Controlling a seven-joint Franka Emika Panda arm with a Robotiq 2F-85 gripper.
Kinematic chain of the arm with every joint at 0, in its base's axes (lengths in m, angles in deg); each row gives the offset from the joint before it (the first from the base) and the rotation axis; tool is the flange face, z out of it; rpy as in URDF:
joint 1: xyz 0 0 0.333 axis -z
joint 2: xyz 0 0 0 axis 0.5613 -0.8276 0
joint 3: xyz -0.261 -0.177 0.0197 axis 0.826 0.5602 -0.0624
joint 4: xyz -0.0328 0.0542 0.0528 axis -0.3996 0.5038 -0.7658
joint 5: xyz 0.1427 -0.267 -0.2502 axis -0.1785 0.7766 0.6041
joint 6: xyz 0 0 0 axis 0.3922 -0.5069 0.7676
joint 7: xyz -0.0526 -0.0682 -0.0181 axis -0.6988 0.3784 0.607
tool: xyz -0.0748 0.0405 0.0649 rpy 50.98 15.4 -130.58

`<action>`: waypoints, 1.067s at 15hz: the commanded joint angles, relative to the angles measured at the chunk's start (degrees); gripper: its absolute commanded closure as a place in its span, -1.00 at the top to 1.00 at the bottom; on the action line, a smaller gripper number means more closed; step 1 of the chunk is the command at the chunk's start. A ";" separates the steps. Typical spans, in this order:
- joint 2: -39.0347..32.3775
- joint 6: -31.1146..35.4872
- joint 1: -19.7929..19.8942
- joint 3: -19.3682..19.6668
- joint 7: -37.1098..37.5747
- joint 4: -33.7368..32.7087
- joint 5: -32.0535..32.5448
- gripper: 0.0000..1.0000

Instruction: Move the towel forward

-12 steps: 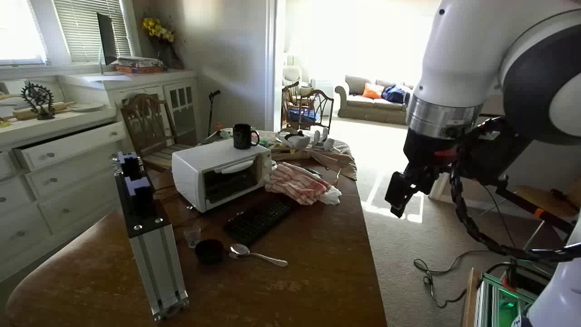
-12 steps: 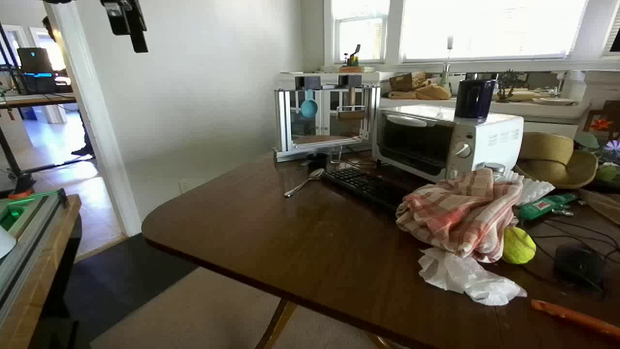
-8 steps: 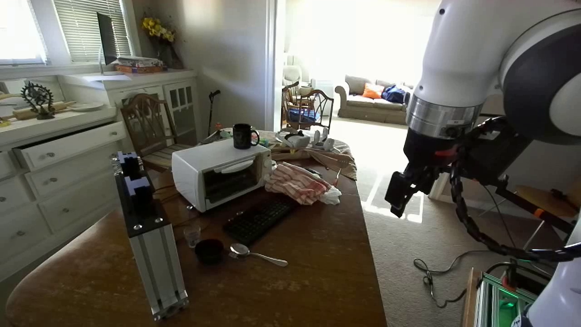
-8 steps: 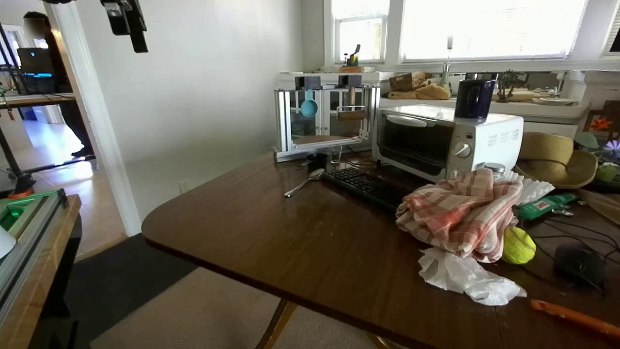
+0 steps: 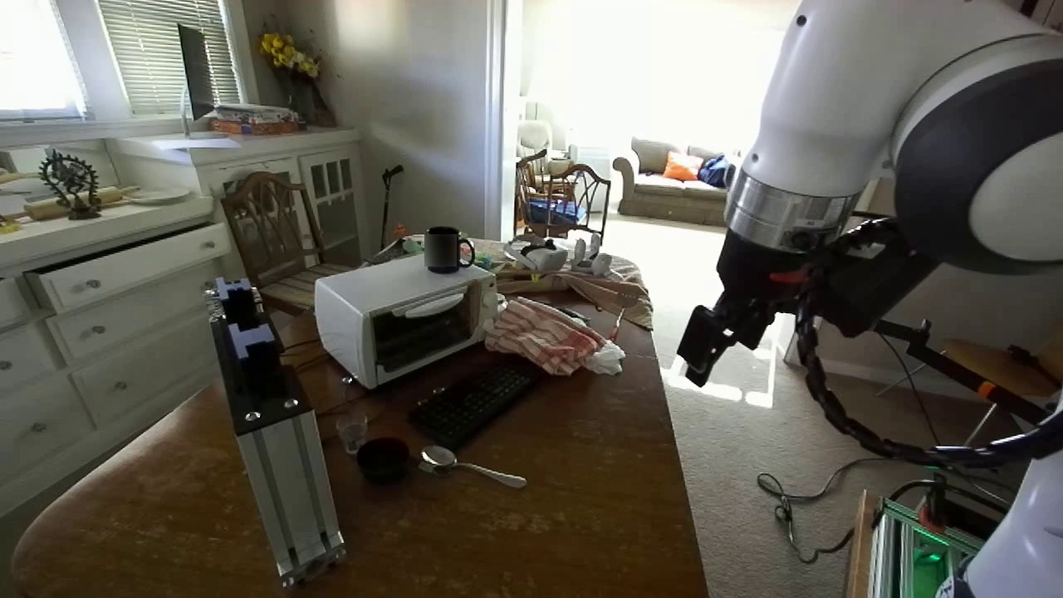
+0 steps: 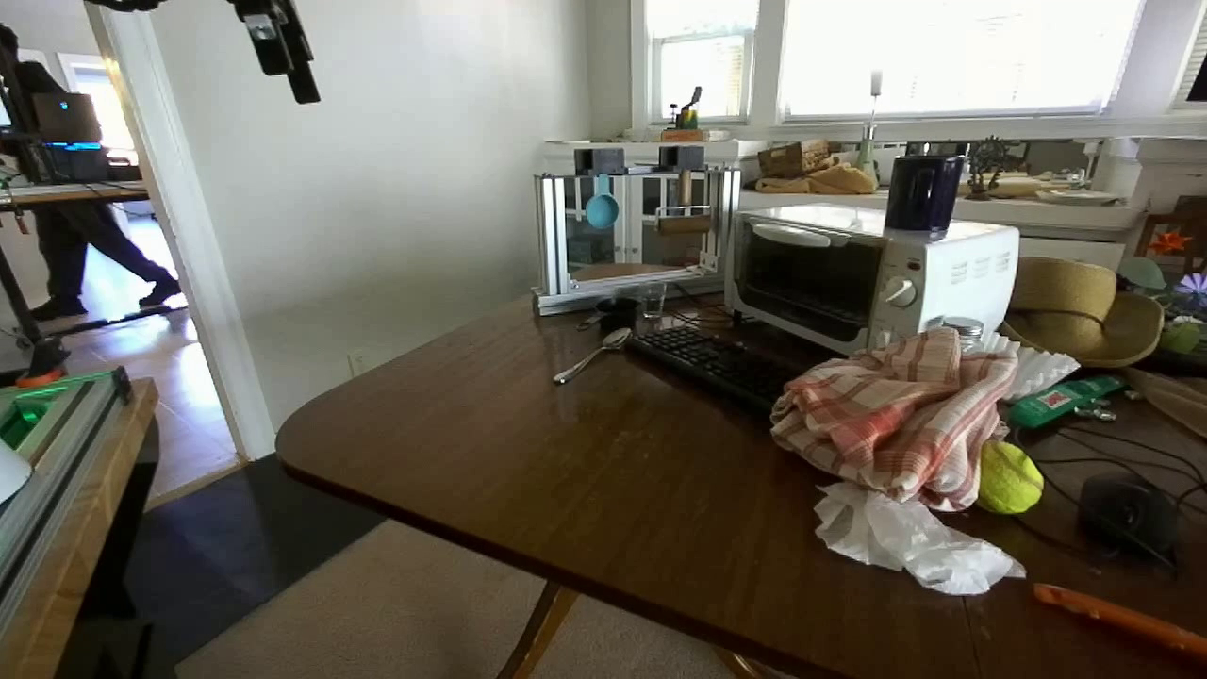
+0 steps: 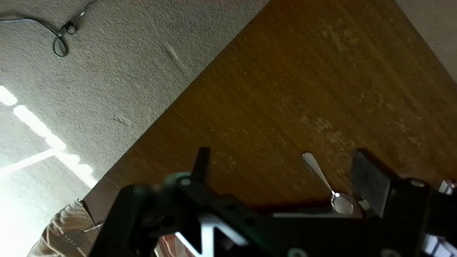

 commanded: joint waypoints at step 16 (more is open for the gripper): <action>-41.63 47.25 50.08 -25.52 22.86 -12.02 57.08 1.00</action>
